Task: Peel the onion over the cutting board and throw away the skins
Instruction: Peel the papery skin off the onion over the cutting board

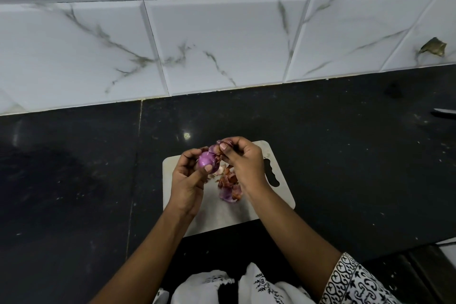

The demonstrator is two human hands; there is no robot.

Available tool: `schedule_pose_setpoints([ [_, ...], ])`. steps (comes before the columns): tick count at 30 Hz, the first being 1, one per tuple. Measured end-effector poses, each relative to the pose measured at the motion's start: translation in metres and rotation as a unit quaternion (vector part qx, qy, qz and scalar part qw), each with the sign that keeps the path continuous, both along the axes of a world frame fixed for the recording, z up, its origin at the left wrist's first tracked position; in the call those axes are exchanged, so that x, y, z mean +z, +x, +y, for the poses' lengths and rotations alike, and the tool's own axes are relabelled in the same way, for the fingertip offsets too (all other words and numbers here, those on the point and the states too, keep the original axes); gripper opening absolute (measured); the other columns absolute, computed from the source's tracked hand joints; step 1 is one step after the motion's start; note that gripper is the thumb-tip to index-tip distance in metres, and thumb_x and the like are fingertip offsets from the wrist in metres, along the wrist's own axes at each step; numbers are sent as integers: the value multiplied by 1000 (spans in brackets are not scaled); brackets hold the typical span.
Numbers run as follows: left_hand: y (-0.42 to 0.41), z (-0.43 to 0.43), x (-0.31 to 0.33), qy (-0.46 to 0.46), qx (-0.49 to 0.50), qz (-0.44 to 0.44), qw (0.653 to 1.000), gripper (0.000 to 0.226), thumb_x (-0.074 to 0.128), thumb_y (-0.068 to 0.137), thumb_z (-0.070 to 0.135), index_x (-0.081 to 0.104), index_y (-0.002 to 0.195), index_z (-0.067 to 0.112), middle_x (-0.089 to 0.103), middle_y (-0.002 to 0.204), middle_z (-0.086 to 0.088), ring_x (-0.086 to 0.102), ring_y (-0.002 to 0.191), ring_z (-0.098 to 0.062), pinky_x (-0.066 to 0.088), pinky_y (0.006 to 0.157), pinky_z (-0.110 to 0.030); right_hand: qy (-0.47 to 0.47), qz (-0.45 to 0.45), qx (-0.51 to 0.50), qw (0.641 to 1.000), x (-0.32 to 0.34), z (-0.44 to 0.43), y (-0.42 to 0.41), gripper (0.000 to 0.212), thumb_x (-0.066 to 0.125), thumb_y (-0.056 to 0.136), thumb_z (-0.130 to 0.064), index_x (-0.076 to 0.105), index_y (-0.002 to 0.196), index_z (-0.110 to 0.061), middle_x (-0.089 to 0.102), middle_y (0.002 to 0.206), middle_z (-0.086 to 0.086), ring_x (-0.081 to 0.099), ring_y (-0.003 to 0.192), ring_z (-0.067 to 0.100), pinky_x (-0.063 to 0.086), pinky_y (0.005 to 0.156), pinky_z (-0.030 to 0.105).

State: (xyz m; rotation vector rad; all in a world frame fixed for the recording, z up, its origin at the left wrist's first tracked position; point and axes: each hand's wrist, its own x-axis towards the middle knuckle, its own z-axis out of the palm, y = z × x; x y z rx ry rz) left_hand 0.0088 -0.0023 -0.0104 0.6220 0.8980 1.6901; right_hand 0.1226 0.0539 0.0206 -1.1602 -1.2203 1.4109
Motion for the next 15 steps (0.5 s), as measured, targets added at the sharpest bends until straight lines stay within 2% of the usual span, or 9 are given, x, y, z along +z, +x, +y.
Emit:
schedule_pose_setpoints([
  [4, -1, -1, 1, 14, -4, 13, 1000, 68, 93, 42, 27, 60, 100, 15, 70, 99, 1, 65, 90, -13, 56, 75, -26, -14, 22, 17, 1000, 6, -2, 4, 9, 64, 86, -9, 68, 92, -13, 70, 96, 8, 68, 93, 18, 57, 82, 32],
  [8, -2, -2, 1, 13, -2, 44, 999, 69, 92, 43, 28, 60, 103, 16, 70, 100, 0, 66, 94, -15, 56, 79, -28, 33, -54, 93, 994, 12, 3, 14, 12, 69, 82, -15, 68, 92, -19, 70, 94, 1, 66, 94, 14, 55, 86, 34],
  [12, -4, -3, 1, 8, -10, 56, 998, 66, 90, 47, 21, 60, 106, 19, 66, 107, -4, 63, 97, -18, 56, 77, -27, 106, -163, 178, 965, 15, 6, 21, 23, 71, 79, -12, 69, 100, -21, 68, 99, -7, 62, 96, 3, 50, 87, 21],
  [15, -3, -3, 0, 9, -29, 53, 998, 74, 91, 49, 24, 59, 116, 18, 63, 117, -8, 62, 105, -20, 54, 80, -26, 194, -196, 160, 948, 14, 6, 18, 18, 69, 80, -7, 71, 96, -14, 66, 93, -5, 61, 91, 2, 50, 81, 15],
])
